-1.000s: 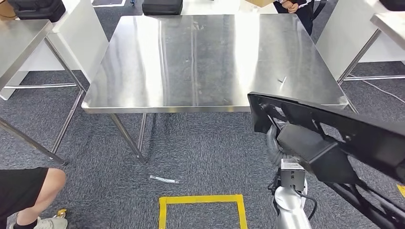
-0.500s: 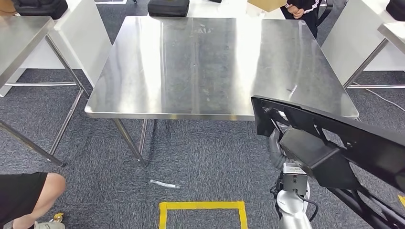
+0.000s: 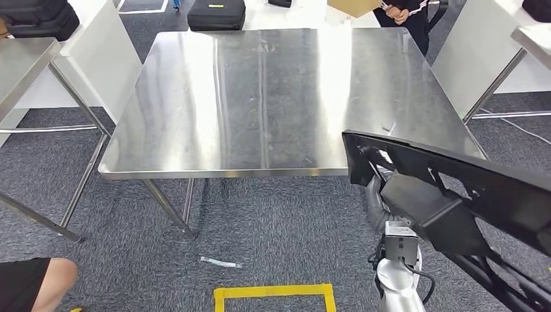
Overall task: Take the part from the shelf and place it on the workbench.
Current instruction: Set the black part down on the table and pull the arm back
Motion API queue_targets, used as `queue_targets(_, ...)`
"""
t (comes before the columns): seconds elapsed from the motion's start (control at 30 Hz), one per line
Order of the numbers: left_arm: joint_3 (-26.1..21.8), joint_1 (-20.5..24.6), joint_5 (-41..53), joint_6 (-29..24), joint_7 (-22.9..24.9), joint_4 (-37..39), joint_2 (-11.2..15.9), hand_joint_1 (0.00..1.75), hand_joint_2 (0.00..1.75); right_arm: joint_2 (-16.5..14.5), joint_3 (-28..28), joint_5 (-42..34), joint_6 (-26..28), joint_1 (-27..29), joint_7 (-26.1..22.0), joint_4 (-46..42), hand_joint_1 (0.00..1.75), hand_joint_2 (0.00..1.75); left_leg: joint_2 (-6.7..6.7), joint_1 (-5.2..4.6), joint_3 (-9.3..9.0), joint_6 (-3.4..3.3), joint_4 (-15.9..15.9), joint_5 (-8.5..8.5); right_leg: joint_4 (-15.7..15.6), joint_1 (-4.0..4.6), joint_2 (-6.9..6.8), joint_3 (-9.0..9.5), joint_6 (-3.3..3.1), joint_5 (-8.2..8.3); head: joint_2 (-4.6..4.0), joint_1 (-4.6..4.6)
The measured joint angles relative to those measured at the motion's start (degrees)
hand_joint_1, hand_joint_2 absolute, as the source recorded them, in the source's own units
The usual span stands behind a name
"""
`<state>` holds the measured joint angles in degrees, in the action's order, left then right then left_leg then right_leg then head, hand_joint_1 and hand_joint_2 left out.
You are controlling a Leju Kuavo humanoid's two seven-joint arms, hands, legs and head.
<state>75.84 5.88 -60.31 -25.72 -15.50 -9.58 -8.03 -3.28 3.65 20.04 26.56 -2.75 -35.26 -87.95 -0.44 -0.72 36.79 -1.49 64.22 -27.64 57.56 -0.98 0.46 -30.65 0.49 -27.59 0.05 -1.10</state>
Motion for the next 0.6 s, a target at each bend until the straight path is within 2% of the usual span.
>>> queue_targets(0.03, 0.01, 0.00, -0.02, 0.01, 0.15, 0.01, 0.01, 0.00, 1.75, -0.01, 0.01, 0.00, 0.00, -0.03, -0.01, 0.01, 1.75, 1.75, 0.01, -0.15, -1.04, -0.42, -3.02, 0.81, 0.00, 0.12, 0.08, 0.22, 0.24, -0.30, 0.01, -0.03)
queue_targets(0.07, 0.01, -0.01, -0.04, 0.01, 0.27, 0.01, 0.02, 0.00, 1.75, -0.03, 0.01, 0.00, 0.00, -0.04, -0.01, 0.01, 1.75, 1.75, 0.00, -0.33, -1.57, -0.88, -4.75, 0.84, -0.09, 0.25, 0.12, 0.20, 0.55, -0.56, 0.01, -0.01)
queue_targets(0.13, 0.02, 0.00, -0.10, -0.01, 0.37, 0.01, 0.01, 0.00, 1.75, -0.03, 0.02, 0.01, 0.00, 0.00, -0.04, 0.02, 1.75, 1.75, -0.04, -0.50, -1.91, -1.86, -5.71, 0.18, 0.41, 0.49, 0.18, 0.21, 1.34, -0.64, 0.01, 0.00)
queue_targets(0.2, 0.02, -0.01, -0.16, 0.01, 0.43, 0.01, -0.08, 0.00, 1.75, -0.01, 0.03, 0.02, 0.01, -0.02, -0.08, 0.03, 1.75, 1.75, 0.02, -0.27, -3.17, -2.62, -6.23, 0.98, 1.79, 0.59, 0.11, 0.26, 2.01, -1.22, 0.01, 0.06)
queue_targets(0.23, 0.02, 0.00, -0.16, 0.04, 0.44, 0.01, -0.11, 0.00, 1.75, 0.00, 0.03, 0.01, 0.04, -0.17, -0.10, 0.03, 1.75, 1.75, 0.08, -0.16, -3.87, -2.89, -6.34, 0.96, 3.49, 0.60, 0.06, -0.50, 2.14, -2.08, 0.00, 0.11)
queue_targets(0.27, 0.02, 0.00, -0.17, 0.07, 0.44, 0.01, -0.14, 0.00, 1.75, 0.02, 0.04, -0.02, 0.07, -0.32, -0.10, 0.05, 1.75, 1.75, 0.12, -0.08, -4.41, -3.07, -6.44, 0.87, 6.26, 0.57, 0.02, -2.06, 2.12, -3.23, 0.00, 0.14)
queue_targets(0.33, 0.02, 0.00, -0.17, 0.13, 0.45, 0.02, -0.14, 0.00, 1.75, 0.04, 0.07, -0.11, 0.15, -0.52, -0.09, 0.17, 1.75, 1.75, 0.06, -0.10, -4.74, -3.33, -6.42, 0.46, 13.38, 0.50, 0.00, -6.65, 1.97, -5.66, -0.01, 0.23)
queue_targets(0.37, 0.02, 0.00, -0.18, 0.15, 0.46, 0.03, -0.14, 0.00, 1.75, 0.06, 0.06, -0.20, 0.16, -0.52, -0.08, 0.28, 1.75, 1.75, -0.03, -0.10, -4.95, -3.35, -6.41, 0.18, 15.67, 0.45, -0.01, -8.57, 2.08, -6.27, -0.01, 0.25)
queue_targets(0.4, 0.02, 0.01, -0.19, 0.19, 0.49, 0.03, -0.14, 0.00, 1.75, 0.09, 0.06, -0.35, 0.18, -0.53, -0.08, 0.43, 1.75, 1.75, -0.16, -0.09, -5.32, -3.31, -6.41, -0.18, 15.99, 0.37, -0.02, -9.58, 2.46, -5.99, 0.00, 0.28)
queue_targets(0.43, 0.02, 0.01, -0.19, 0.25, 0.51, 0.03, -0.14, 0.00, 1.75, 0.12, 0.06, -0.55, 0.18, -0.58, -0.10, 0.59, 1.75, 1.75, -0.28, -0.05, -5.85, -3.21, -6.41, -0.60, 14.09, 0.27, -0.05, -9.49, 3.04, -4.63, 0.00, 0.30)
queue_targets(0.47, 0.02, 0.02, -0.19, 0.31, 0.56, 0.02, -0.14, 0.00, 1.75, 0.16, 0.06, -0.82, 0.18, -0.69, -0.16, 0.75, 1.75, 1.75, -0.37, -0.01, -6.50, -3.06, -6.41, -1.09, 10.33, 0.17, -0.10, -8.48, 3.75, -2.30, 0.00, 0.31)
queue_targets(0.5, 0.02, 0.03, -0.19, 0.38, 0.63, 0.03, -0.14, 0.00, 1.75, 0.22, 0.07, -1.08, 0.19, -0.82, -0.26, 0.98, 1.75, 1.75, -0.44, -0.01, -7.19, -2.84, -6.39, -1.62, 6.40, 0.14, -0.24, -7.27, 4.15, 0.14, 0.00, 0.29)
queue_targets(0.53, 0.02, 0.04, -0.19, 0.46, 0.69, 0.03, -0.11, 0.00, 1.75, 0.28, 0.09, -1.33, 0.19, -0.97, -0.42, 1.25, 1.75, 1.75, -0.48, -0.05, -7.67, -2.57, -6.40, -2.10, 3.29, 0.20, -0.46, -6.26, 3.93, 1.57, -0.01, 0.28)
queue_targets(0.57, 0.02, 0.05, -0.16, 0.58, 0.76, 0.04, -0.09, 0.00, 1.75, 0.35, 0.11, -1.56, 0.23, -1.11, -0.60, 1.51, 1.75, 1.75, -0.48, -0.12, -7.86, -2.23, -6.46, -2.57, 1.40, 0.36, -0.65, -5.51, 3.40, 2.52, -0.01, 0.28)
queue_targets(0.6, 0.02, 0.07, -0.13, 0.71, 0.80, 0.05, -0.07, 0.00, 1.75, 0.42, 0.14, -1.78, 0.33, -1.21, -0.81, 1.77, 1.75, 1.75, -0.47, -0.21, -8.05, -1.89, -6.36, -2.85, 0.91, 0.50, -0.75, -5.25, 2.53, 2.67, -0.01, 0.26)
